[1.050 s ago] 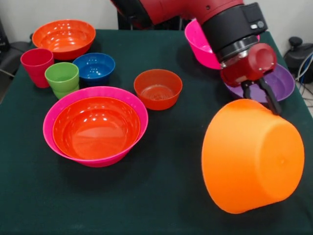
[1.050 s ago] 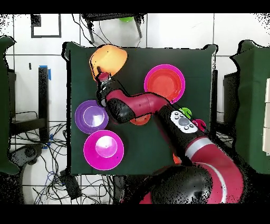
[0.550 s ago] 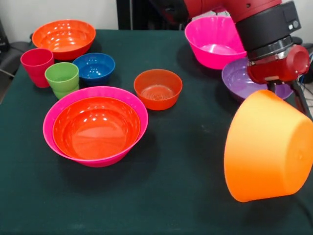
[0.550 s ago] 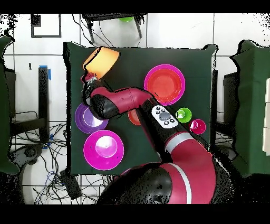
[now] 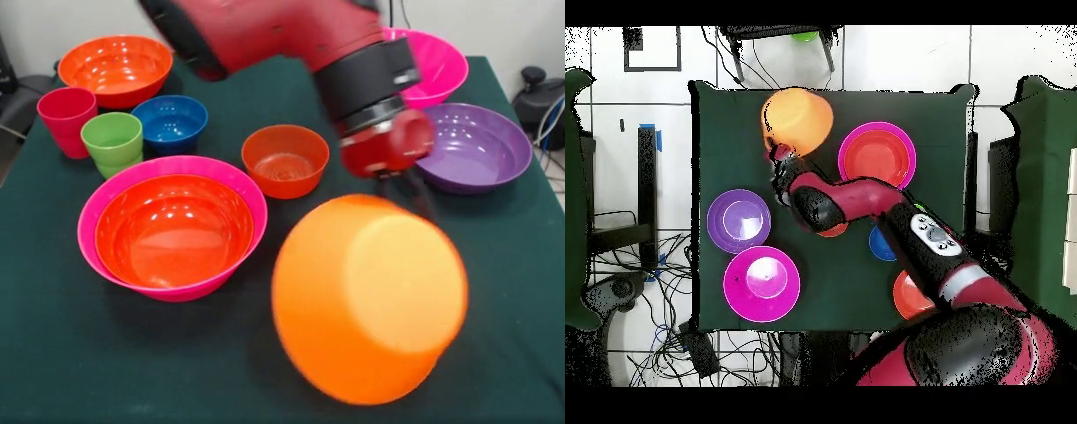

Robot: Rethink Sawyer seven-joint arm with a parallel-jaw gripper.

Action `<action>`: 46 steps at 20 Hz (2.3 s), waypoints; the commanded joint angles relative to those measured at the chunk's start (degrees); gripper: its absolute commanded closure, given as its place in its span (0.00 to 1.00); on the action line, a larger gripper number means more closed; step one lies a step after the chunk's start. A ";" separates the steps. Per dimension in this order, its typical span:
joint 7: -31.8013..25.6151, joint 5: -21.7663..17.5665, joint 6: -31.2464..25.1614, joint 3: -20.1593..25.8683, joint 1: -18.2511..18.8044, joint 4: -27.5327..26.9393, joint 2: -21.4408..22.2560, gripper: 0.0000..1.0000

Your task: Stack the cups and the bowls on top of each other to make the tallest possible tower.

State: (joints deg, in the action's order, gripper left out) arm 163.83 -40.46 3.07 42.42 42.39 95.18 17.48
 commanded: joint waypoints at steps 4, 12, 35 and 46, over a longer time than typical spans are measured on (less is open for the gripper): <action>-17.84 -8.57 -14.17 -2.22 12.19 5.05 -16.51 0.00; -20.15 -2.92 -20.28 -2.55 12.95 5.57 -16.76 0.00; -13.92 -1.76 -13.59 1.12 9.54 12.68 -6.29 0.00; -5.87 0.72 0.00 -2.09 0.73 16.98 11.09 0.00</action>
State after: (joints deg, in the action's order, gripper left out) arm 154.87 -38.08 -4.26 45.17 48.27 110.89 18.42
